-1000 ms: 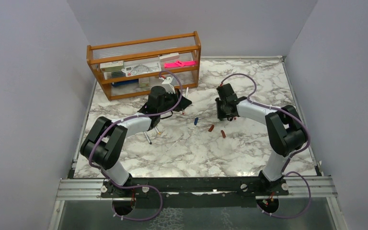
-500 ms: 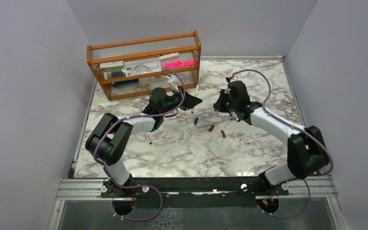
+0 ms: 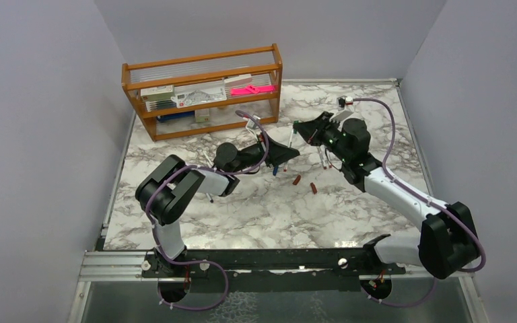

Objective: Insert the pens into the pen caps

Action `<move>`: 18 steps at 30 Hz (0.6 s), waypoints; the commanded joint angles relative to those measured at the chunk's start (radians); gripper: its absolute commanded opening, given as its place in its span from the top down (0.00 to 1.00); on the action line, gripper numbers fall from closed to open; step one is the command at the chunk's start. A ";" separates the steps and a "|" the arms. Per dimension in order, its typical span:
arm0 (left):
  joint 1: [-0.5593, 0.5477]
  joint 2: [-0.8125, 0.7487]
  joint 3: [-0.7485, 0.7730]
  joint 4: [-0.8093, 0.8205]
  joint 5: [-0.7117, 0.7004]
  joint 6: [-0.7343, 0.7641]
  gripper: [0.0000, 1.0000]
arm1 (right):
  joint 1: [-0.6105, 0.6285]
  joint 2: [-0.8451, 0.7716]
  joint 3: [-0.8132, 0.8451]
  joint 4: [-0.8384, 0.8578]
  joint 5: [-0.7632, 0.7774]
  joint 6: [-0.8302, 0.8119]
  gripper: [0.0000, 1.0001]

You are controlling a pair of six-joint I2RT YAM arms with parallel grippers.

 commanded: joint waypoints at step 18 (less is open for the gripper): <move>-0.022 0.027 0.022 0.065 0.008 0.001 1.00 | 0.002 -0.089 0.020 0.113 -0.054 -0.047 0.98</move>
